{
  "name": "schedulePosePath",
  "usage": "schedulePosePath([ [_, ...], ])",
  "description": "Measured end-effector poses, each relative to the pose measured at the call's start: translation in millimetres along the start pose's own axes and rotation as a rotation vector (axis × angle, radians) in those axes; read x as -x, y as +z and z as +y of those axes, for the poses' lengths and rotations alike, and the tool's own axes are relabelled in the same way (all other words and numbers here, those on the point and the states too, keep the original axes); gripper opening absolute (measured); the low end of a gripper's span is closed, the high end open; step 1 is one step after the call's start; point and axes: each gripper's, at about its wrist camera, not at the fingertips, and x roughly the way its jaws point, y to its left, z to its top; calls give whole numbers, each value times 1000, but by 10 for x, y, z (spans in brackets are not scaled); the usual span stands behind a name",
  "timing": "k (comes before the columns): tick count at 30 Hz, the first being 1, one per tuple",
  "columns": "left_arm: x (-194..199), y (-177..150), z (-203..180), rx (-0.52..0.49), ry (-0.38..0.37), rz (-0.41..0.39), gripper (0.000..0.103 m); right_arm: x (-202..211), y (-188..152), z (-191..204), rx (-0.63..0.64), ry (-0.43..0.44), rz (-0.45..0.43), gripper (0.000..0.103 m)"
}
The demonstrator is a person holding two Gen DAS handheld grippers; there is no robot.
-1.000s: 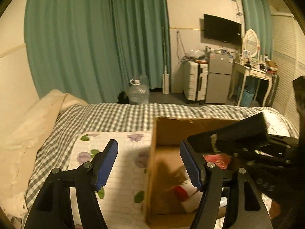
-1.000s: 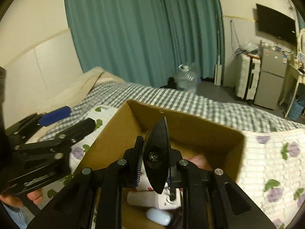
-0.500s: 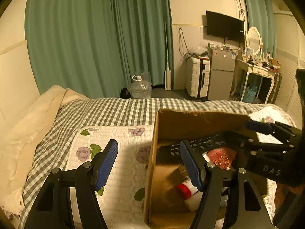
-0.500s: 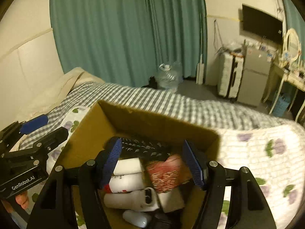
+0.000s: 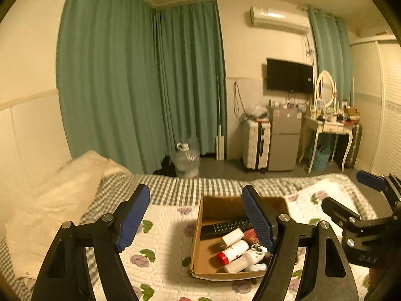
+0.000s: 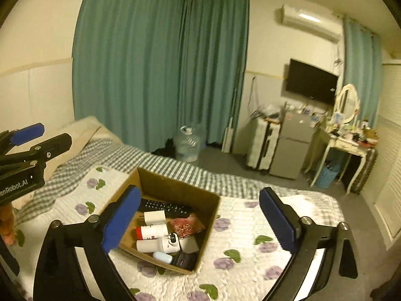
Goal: Organize rigid objects
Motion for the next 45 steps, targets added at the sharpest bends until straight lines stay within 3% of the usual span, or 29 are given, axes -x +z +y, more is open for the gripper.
schedulePosePath([
  [7, 745, 195, 105, 1, -5, -146, 81, 740, 212, 9, -45, -26, -111, 103],
  [14, 857, -72, 126, 42, -72, -170, 81, 1001, 9, 45, -136, -61, -162, 103],
  [19, 576, -484, 46, 33, -55, -148, 81, 764, -365, 98, -155, -59, -231, 103],
  [21, 407, -639, 40, 39, -16, -116, 81, 548, -523, 163, -137, -86, -212, 103],
  [28, 78, -964, 28, 8, 2, -34, 81, 14, -812, 216, -113, -73, -91, 103],
  [45, 11, -1025, -42, 2, -29, 20, 81, -32, -853, 183, -124, -84, -58, 103],
])
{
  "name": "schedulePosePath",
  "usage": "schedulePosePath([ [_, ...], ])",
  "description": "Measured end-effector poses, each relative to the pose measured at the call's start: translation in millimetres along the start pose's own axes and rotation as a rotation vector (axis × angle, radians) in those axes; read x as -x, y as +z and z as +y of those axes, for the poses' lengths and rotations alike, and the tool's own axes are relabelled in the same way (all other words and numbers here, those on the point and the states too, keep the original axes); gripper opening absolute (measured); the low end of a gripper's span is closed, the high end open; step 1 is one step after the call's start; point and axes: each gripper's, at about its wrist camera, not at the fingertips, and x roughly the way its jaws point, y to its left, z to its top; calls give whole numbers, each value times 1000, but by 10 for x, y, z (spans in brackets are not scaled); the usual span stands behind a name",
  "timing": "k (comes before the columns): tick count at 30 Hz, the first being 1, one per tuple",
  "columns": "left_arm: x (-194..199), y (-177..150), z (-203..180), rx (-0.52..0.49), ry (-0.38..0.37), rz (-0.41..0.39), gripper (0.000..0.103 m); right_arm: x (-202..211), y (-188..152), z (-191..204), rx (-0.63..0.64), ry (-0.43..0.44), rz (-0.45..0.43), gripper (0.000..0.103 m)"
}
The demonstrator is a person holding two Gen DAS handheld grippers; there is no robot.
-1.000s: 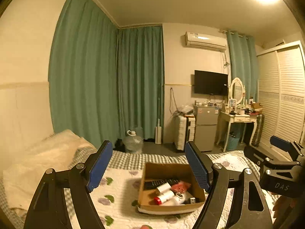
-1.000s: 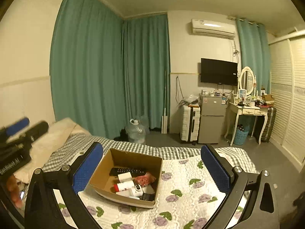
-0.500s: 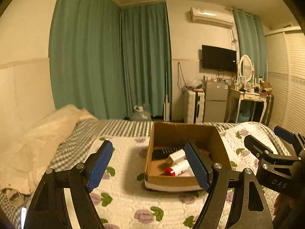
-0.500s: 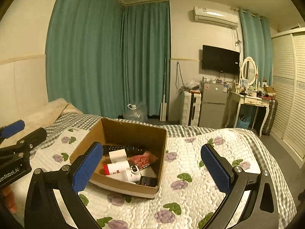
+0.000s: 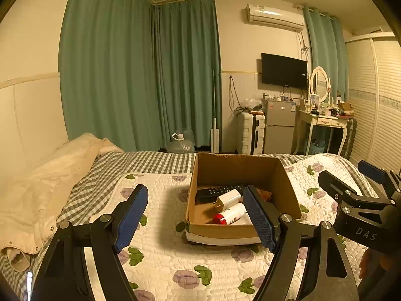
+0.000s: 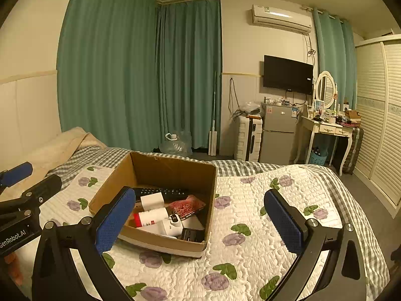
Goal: Organize rigid objects
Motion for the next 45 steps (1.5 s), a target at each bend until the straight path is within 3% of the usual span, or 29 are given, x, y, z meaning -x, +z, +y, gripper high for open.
schedulePosePath([
  [45, -2, -33, -8, 9, 13, 18, 81, -3, -8, -9, -7, -10, 19, 103],
])
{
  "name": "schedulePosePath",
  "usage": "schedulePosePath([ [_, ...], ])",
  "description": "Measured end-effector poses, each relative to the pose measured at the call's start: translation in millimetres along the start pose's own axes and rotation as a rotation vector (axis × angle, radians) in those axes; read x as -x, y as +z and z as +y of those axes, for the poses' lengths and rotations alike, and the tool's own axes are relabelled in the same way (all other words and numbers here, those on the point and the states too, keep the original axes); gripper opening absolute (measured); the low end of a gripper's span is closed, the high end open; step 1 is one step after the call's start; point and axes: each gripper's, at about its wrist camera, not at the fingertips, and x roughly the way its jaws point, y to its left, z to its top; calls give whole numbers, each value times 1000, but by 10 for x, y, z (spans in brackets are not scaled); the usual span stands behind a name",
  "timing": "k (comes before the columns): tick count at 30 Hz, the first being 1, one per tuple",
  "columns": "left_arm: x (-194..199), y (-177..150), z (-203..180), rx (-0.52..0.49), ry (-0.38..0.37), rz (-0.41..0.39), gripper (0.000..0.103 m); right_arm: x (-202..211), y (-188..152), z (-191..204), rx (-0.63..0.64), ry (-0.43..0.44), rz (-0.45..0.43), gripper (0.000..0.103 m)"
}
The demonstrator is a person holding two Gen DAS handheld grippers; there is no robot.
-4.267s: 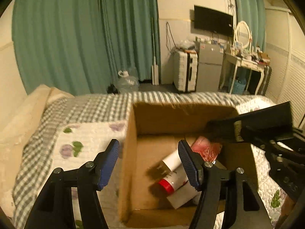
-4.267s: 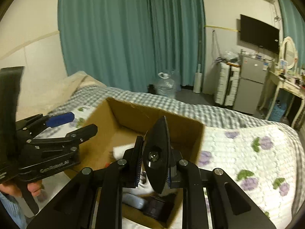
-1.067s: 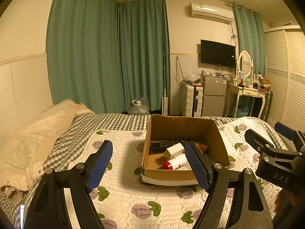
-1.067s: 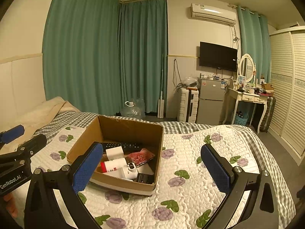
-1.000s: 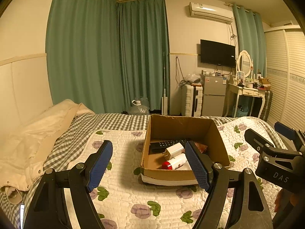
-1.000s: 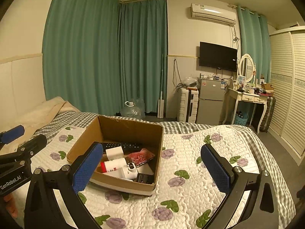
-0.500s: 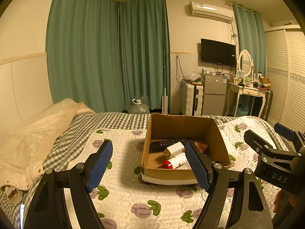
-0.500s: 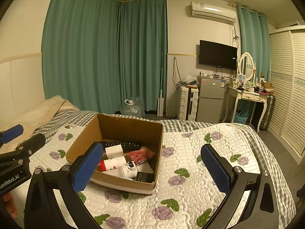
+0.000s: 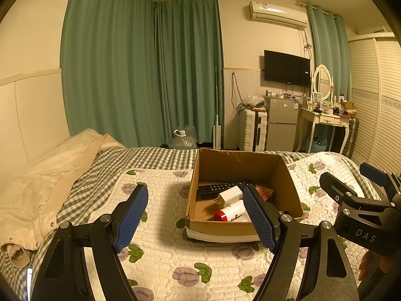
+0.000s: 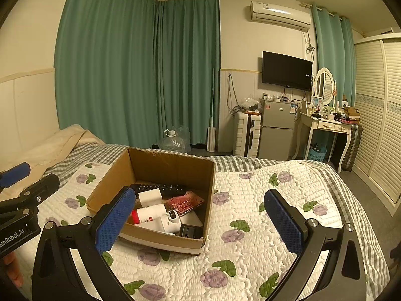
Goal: Organize rigid objects
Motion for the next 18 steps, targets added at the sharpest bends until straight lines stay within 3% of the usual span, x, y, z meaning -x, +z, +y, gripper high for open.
schedulePosePath([
  [18, -2, -8, 6, 1, 5, 4, 81, -7, -18, 16, 2, -2, 4, 103],
])
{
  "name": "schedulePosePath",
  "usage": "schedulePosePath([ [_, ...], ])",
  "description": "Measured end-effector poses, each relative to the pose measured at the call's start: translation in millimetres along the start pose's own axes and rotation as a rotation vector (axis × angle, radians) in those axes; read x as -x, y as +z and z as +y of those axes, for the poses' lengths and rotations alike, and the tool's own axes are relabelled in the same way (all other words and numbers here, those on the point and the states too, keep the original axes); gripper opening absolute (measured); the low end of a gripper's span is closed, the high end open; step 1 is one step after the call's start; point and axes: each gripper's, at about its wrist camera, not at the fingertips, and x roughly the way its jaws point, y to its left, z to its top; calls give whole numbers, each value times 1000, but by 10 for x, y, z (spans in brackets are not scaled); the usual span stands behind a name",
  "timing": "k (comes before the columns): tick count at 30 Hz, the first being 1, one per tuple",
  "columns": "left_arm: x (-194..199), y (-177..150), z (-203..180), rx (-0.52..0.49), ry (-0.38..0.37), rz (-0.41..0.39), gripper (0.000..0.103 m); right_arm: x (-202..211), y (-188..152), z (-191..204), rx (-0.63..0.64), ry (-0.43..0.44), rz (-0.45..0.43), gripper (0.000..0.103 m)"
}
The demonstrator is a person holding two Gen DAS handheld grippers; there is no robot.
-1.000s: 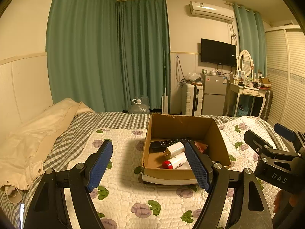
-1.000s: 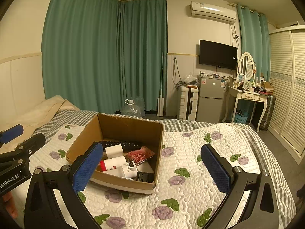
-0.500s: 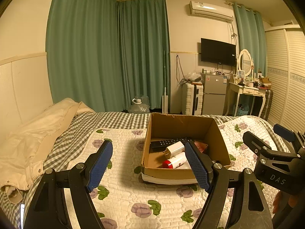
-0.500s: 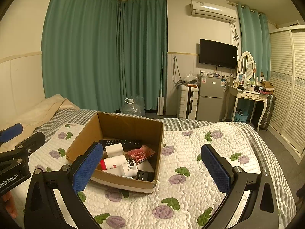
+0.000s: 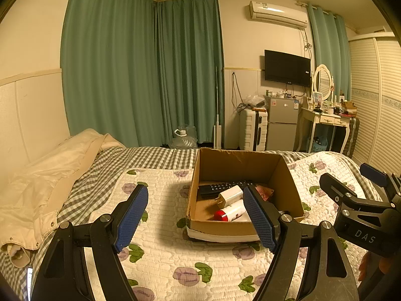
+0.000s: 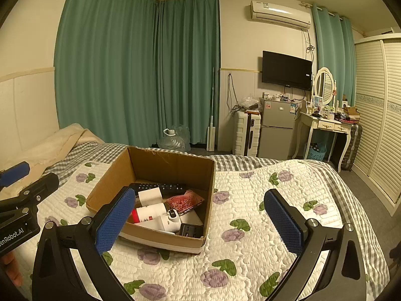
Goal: Organize rigid objects
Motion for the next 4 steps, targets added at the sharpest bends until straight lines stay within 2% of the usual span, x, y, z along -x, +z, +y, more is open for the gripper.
schedulePosePath([
  [4, 2, -8, 13, -1, 14, -2, 81, 0, 1, 1, -1, 1, -1, 103],
])
